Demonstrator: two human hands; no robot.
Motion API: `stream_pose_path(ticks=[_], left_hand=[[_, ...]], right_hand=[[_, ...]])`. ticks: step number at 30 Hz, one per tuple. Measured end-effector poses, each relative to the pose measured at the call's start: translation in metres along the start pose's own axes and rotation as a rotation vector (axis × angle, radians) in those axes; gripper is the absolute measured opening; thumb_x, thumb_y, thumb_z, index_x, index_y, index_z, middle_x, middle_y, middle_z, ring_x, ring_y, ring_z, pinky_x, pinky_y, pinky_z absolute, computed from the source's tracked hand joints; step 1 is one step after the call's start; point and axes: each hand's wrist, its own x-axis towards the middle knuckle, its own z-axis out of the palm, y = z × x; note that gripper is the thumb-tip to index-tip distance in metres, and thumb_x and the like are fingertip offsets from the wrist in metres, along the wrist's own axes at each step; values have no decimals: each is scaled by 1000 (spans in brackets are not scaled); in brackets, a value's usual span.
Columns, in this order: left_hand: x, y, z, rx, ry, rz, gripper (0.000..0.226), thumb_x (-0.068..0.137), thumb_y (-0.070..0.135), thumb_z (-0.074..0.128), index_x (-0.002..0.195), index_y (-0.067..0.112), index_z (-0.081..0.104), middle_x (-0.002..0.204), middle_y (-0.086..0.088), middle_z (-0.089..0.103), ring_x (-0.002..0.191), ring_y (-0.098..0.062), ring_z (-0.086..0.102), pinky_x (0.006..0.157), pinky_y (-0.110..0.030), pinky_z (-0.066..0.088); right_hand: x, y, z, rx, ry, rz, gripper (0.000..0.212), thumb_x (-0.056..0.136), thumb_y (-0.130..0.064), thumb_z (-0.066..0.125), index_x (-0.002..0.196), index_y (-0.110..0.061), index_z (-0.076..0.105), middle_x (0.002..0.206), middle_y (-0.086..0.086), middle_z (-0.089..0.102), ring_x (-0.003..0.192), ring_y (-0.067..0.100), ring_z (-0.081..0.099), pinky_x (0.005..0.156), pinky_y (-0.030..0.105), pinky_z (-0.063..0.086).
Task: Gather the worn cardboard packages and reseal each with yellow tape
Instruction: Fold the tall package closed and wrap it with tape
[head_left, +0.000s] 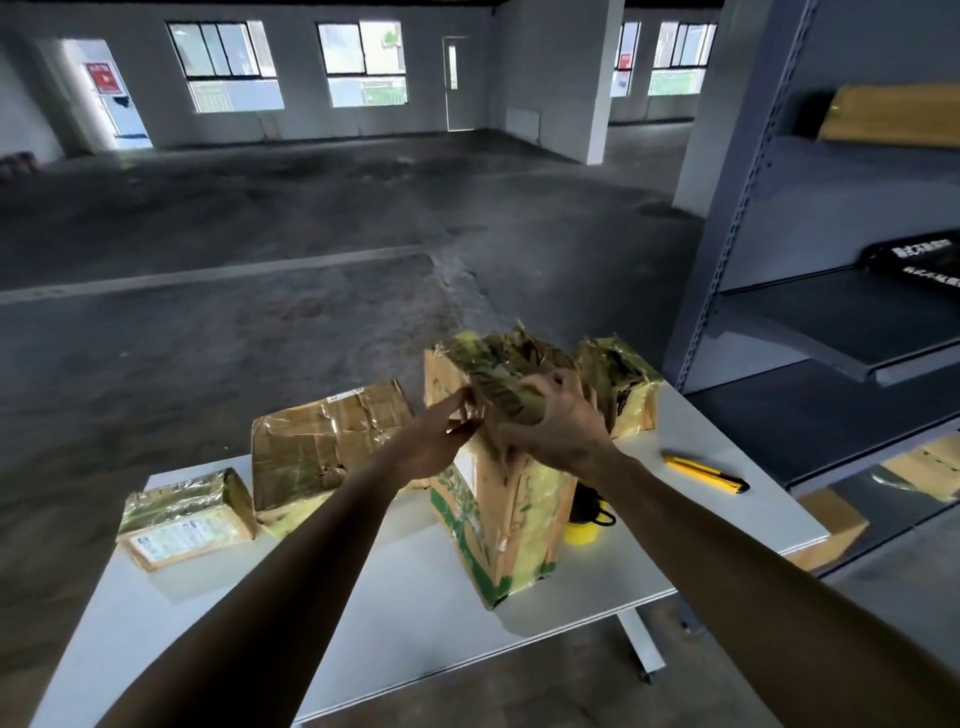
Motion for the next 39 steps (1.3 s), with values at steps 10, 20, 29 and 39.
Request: stream_pose_path(ticks=[10, 20, 29, 39], left_hand=[[6, -5, -4, 105, 5, 24, 49, 105, 16, 40, 150, 34, 38, 132, -1, 61, 71, -7, 62, 58, -24, 48], [8, -14, -16, 239, 205, -24, 45, 103, 32, 49, 144, 14, 47, 144, -11, 46, 126, -27, 53, 98, -27, 39], [14, 6, -17, 377, 325, 128, 31, 97, 43, 54, 123, 29, 64, 124, 2, 65, 106, -20, 64, 91, -31, 52], [51, 80, 47, 481, 149, 383, 17, 95, 25, 59, 103, 18, 72, 109, 2, 69, 93, -20, 67, 80, -37, 54]], right_hand=[[9, -16, 21, 45, 123, 33, 74, 78, -61, 66, 141, -29, 43, 148, 3, 23, 132, 31, 34, 103, 44, 36], [24, -4, 20, 215, 63, -65, 37, 95, -39, 58, 129, -25, 59, 136, 6, 47, 114, 18, 53, 96, 30, 45], [19, 7, 12, 409, 198, 112, 41, 101, -43, 49, 131, -15, 54, 114, 2, 62, 102, 17, 58, 80, 24, 41], [19, 81, 13, 341, 187, 127, 17, 95, -15, 53, 99, -7, 68, 101, 12, 69, 95, 27, 61, 82, 34, 46]])
